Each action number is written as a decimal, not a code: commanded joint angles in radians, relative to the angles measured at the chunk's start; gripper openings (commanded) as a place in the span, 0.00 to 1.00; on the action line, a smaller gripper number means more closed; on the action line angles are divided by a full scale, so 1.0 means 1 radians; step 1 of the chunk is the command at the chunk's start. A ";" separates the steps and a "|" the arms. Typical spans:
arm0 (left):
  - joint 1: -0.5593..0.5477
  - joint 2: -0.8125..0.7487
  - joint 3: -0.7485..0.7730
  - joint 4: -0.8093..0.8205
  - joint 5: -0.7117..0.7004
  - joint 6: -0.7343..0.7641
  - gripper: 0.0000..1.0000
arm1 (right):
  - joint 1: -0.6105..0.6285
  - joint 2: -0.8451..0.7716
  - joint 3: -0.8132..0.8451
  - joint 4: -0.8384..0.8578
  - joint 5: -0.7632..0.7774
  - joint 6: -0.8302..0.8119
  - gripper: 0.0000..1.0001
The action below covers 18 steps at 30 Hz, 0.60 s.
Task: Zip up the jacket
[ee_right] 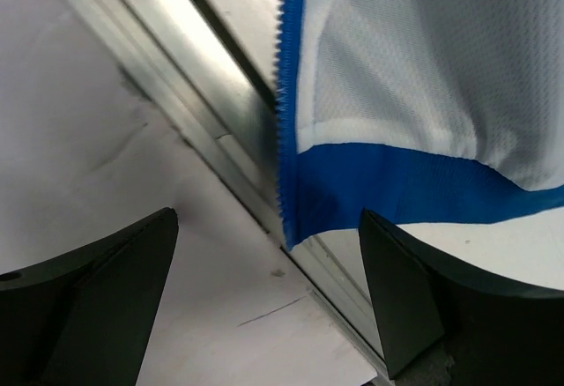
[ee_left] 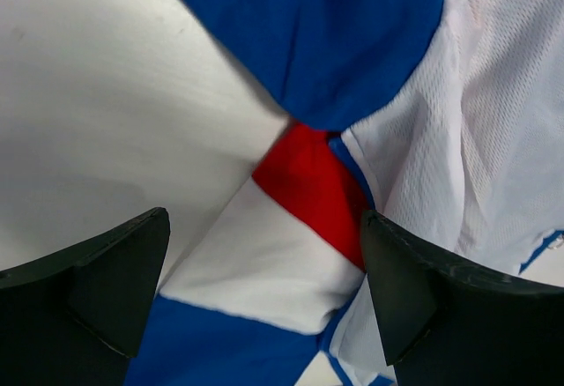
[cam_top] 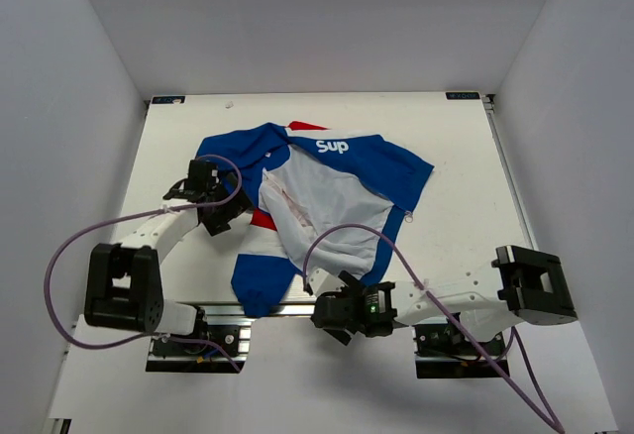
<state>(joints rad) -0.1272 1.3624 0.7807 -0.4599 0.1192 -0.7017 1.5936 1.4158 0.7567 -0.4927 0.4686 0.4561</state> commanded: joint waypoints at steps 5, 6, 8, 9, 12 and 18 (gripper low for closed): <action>-0.023 0.119 0.038 0.161 -0.049 -0.030 0.96 | -0.004 0.045 0.004 0.034 0.133 0.104 0.84; -0.026 0.130 0.040 0.176 -0.056 -0.032 0.96 | -0.015 0.048 -0.008 0.040 0.133 0.105 0.83; -0.035 0.162 0.045 0.202 -0.073 -0.030 0.94 | -0.036 0.046 -0.020 0.046 0.130 0.121 0.82; -0.038 0.174 0.046 0.208 -0.081 -0.032 0.93 | -0.062 0.045 -0.025 0.051 0.130 0.125 0.80; -0.045 0.222 0.058 0.233 -0.096 -0.032 0.89 | -0.119 0.032 -0.056 0.094 0.091 0.095 0.72; -0.048 0.328 0.120 0.228 -0.113 -0.028 0.57 | -0.172 0.022 -0.056 0.106 0.015 0.016 0.19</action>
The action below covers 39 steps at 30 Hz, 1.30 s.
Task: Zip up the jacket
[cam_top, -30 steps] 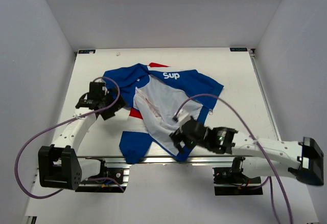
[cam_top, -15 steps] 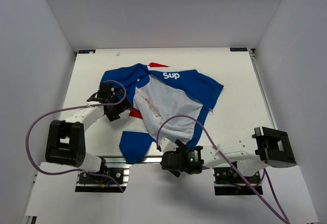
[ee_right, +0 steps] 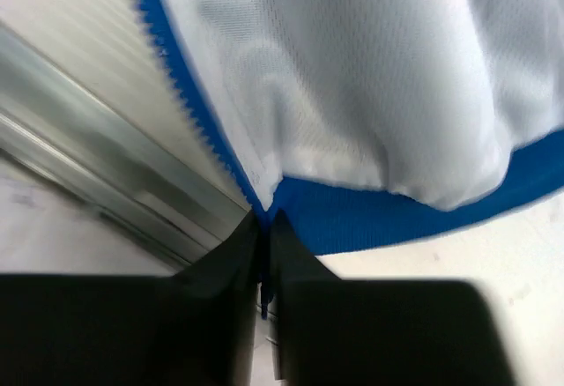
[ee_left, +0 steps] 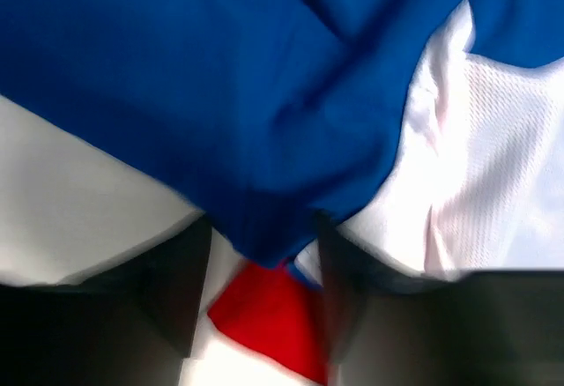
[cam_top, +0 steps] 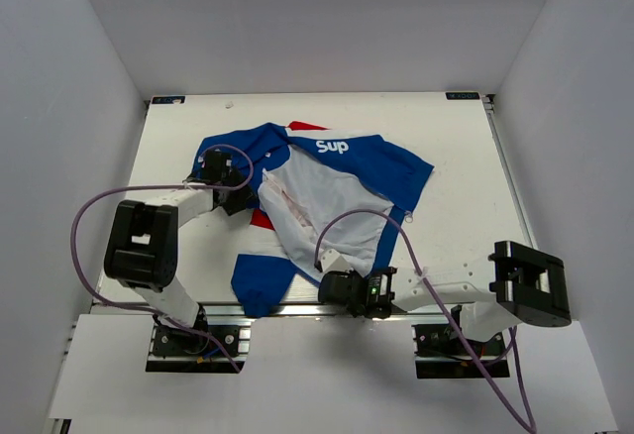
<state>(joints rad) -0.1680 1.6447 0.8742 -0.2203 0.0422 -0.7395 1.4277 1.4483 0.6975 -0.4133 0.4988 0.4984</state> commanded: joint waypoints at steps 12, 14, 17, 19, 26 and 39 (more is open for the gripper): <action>-0.007 -0.191 0.008 -0.064 -0.220 -0.003 0.00 | -0.065 -0.173 0.071 -0.045 -0.173 -0.077 0.00; -0.005 -0.245 -0.006 -0.048 -0.263 -0.009 0.00 | -0.126 -0.241 0.069 -0.035 -0.215 -0.087 0.00; -0.005 -0.301 0.006 -0.054 -0.292 -0.006 0.00 | -0.240 -0.333 0.053 -0.009 -0.302 -0.113 0.00; -0.005 -0.316 0.034 -0.062 -0.286 0.006 0.00 | -0.309 -0.368 0.054 -0.004 -0.365 -0.126 0.00; -0.005 -0.177 0.202 -0.019 -0.271 0.025 0.00 | -0.712 -0.388 0.088 0.028 -0.515 -0.161 0.00; -0.034 0.562 1.035 -0.344 -0.268 0.112 0.23 | -1.121 0.087 0.267 0.088 -0.692 -0.181 0.00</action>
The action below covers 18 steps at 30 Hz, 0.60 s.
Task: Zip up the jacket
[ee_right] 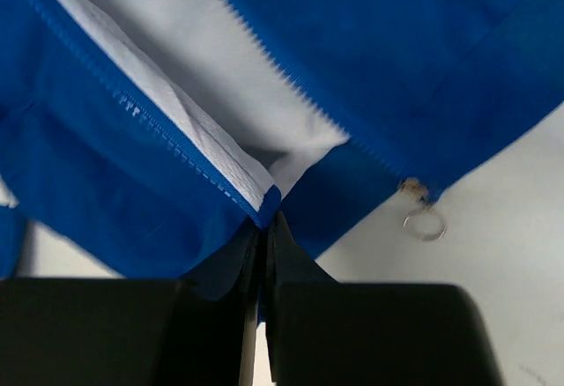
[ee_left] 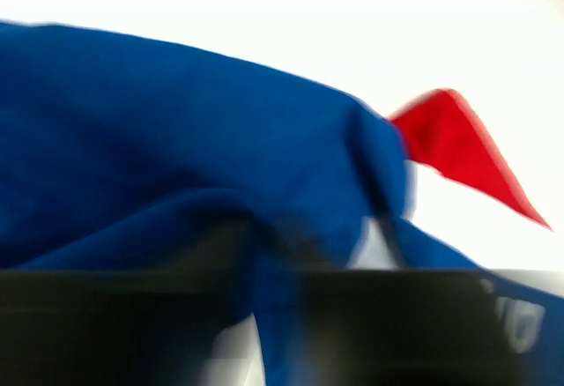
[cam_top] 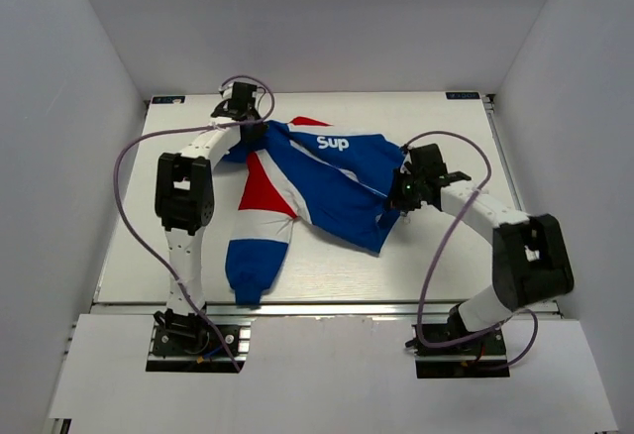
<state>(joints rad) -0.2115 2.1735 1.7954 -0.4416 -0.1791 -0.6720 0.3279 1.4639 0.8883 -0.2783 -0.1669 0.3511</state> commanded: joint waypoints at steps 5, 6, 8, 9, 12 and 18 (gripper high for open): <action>-0.022 0.003 0.137 -0.108 -0.031 0.095 0.98 | -0.023 0.147 0.127 -0.126 0.056 -0.018 0.51; -0.028 -0.015 0.122 -0.102 -0.030 0.119 0.98 | -0.023 0.141 0.147 -0.137 0.090 -0.018 0.55; -0.058 -0.076 0.108 -0.089 -0.034 0.146 0.98 | -0.023 0.104 0.159 -0.157 0.122 -0.023 0.72; -0.069 -0.096 0.098 -0.089 -0.045 0.170 0.98 | -0.023 0.092 0.167 -0.163 0.176 -0.024 0.73; -0.121 -0.168 0.090 -0.157 -0.105 0.161 0.98 | -0.023 0.052 0.216 -0.183 0.243 -0.055 0.80; -0.218 -0.371 -0.292 -0.089 0.050 0.077 0.98 | -0.023 0.105 0.343 -0.162 0.207 -0.132 0.89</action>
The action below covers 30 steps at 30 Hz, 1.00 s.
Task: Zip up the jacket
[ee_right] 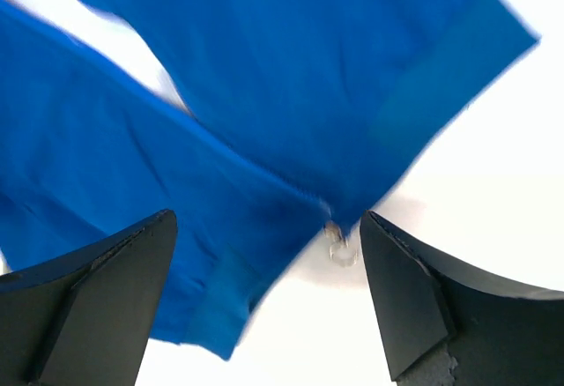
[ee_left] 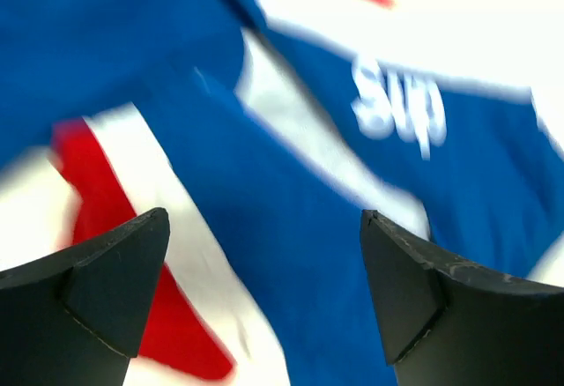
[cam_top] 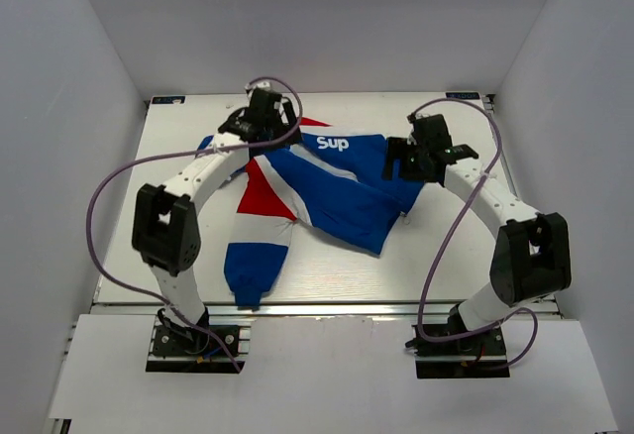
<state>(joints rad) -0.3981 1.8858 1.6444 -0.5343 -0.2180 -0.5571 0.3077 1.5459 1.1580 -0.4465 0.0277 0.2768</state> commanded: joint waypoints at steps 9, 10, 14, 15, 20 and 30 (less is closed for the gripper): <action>-0.076 -0.099 -0.454 -0.010 0.122 -0.142 0.98 | -0.019 0.386 0.357 0.006 0.006 -0.100 0.89; -0.076 -0.094 -0.460 -0.030 0.071 -0.150 0.98 | -0.019 0.413 0.379 -0.004 0.011 -0.094 0.89; -0.073 -0.071 -0.472 -0.062 -0.023 -0.179 0.98 | -0.022 0.493 0.408 -0.023 -0.002 -0.079 0.89; -0.071 -0.065 -0.475 -0.058 -0.033 -0.179 0.98 | -0.022 0.496 0.379 -0.020 -0.003 -0.071 0.89; -0.030 0.042 -0.457 0.010 -0.056 -0.124 0.98 | -0.022 0.410 0.149 0.063 -0.102 0.004 0.89; 0.093 0.197 -0.218 0.396 0.030 0.334 0.98 | 0.226 0.096 -0.379 0.238 -0.135 0.228 0.89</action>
<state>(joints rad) -0.3466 2.0533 1.3926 -0.3042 -0.2996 -0.3985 0.4263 1.6394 0.8848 -0.1463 -0.0494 0.3737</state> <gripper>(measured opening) 0.981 0.894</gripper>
